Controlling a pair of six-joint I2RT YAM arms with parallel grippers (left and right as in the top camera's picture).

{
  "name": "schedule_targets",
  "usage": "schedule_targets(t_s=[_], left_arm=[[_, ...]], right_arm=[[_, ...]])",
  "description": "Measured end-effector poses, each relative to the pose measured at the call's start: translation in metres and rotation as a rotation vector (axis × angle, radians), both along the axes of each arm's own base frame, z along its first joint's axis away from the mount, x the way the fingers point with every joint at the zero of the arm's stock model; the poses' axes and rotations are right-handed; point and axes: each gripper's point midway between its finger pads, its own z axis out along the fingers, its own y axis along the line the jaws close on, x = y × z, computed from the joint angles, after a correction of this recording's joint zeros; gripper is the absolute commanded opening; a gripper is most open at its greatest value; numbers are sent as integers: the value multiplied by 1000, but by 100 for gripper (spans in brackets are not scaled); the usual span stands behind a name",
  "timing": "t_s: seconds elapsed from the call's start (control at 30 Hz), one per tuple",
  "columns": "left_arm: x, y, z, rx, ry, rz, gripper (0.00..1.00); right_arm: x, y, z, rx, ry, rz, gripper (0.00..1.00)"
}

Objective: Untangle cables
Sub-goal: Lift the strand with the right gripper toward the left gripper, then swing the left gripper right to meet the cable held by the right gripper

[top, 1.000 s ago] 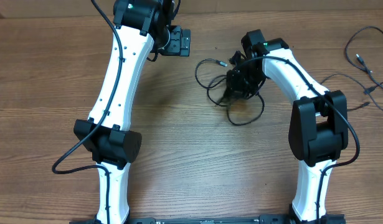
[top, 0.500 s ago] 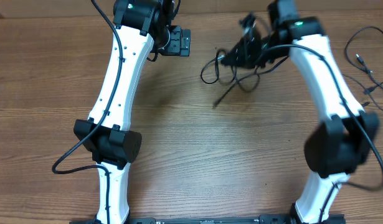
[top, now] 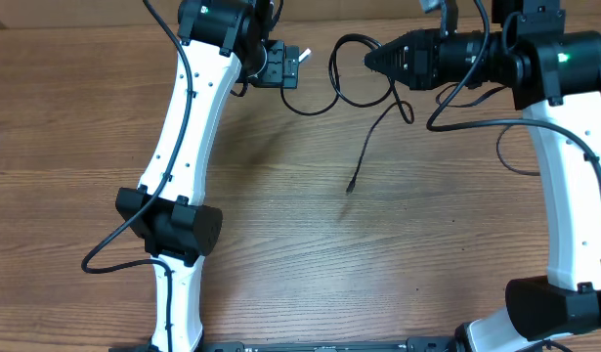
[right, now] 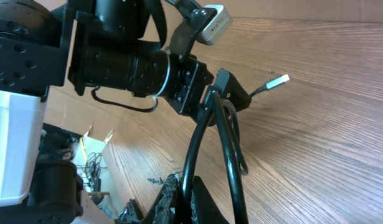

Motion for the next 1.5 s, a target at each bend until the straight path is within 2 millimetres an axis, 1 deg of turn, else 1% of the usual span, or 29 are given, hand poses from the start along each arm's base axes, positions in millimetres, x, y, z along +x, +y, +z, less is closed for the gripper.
schedule_targets(t_s=[0.13,0.3,0.67,0.7,0.77,0.8,0.9,1.03,1.07,1.13,1.17,1.2,1.23,1.3,1.37,1.5], left_arm=[[0,0,0,0,0,0,100],[0,0,0,0,0,0,99],[0,0,0,0,0,0,100],[1,0,1,-2,-7,0,100],[15,-4,6,-14,-64,3,100],[16,-5,7,-20,-69,1,100],[18,-21,11,-108,-74,-36,100],[16,-50,21,-262,-71,-107,99],[13,-63,26,-334,-66,-160,100],[5,-82,37,-451,-54,-249,100],[2,-90,42,-502,-49,-286,100],[-6,-99,52,-596,-32,-342,100],[-12,-102,60,-673,-7,-370,100],[-18,-100,68,-753,34,-373,100],[-24,-89,74,-842,106,-327,100],[-31,-76,90,-988,205,-263,99]], right_arm=[[4,-6,-9,-47,15,-42,4],[3,-16,-25,-128,50,-84,4],[7,-23,-31,-180,35,-108,4],[7,-23,-31,-181,34,-108,4],[7,-23,-31,-182,34,-108,4],[7,-23,-31,-183,35,-109,4],[7,-24,-31,-185,32,-111,4],[14,-23,-27,-177,1,-120,4],[17,-23,-24,-165,-5,-132,4],[23,-22,-18,-144,-20,-152,4],[29,-22,-12,-127,-37,-168,4],[32,-21,-8,-113,-46,-180,4],[39,-22,-2,-90,-60,-202,4],[48,-26,8,-60,-87,-235,4],[59,-33,19,-27,-112,-283,4],[75,-44,27,-3,-115,-384,4]])
